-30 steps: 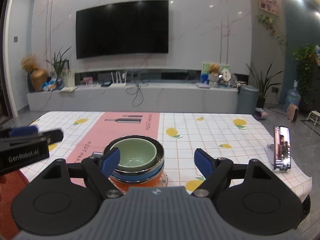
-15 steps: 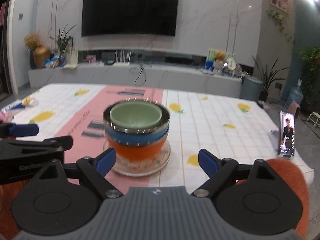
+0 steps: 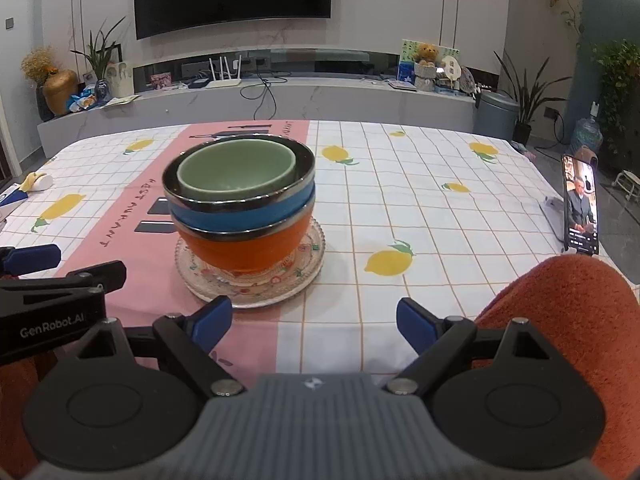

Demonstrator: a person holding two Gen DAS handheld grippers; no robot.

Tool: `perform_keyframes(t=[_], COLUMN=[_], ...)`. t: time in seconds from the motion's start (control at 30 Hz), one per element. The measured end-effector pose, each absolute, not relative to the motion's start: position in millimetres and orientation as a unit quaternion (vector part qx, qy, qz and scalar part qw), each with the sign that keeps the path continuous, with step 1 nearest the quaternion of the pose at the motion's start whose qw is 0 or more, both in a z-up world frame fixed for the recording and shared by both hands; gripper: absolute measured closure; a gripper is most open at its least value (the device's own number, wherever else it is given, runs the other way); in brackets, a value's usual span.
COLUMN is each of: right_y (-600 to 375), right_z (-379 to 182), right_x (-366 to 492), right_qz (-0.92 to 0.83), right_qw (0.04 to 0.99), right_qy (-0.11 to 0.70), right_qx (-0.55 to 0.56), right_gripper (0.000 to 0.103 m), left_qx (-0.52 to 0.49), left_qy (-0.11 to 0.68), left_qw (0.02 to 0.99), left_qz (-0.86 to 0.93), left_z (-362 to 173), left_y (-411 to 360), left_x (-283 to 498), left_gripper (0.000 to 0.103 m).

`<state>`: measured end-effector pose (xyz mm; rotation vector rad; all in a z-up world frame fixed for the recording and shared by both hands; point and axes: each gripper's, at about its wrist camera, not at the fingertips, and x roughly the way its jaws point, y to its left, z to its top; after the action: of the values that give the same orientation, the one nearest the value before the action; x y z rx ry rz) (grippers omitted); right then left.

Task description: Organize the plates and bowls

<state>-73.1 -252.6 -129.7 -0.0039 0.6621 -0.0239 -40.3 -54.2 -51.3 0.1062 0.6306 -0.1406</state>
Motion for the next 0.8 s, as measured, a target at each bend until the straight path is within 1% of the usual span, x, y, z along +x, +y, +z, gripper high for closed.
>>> perform_keyframes(t=[0.8], right_y=[-251.6], right_z=[-130.4], right_x=[-73.6], right_qz=[-0.002], right_qw=[0.947], right_qy=[0.322], right_qx=[-0.003], right_gripper=[0.015], left_qx=[0.054], left_qy=[0.309], left_qw=[0.947], left_qz=[-0.071], left_z=[-51.5], left_y=[-55.6], left_x=[-38.6], left_gripper=[0.019])
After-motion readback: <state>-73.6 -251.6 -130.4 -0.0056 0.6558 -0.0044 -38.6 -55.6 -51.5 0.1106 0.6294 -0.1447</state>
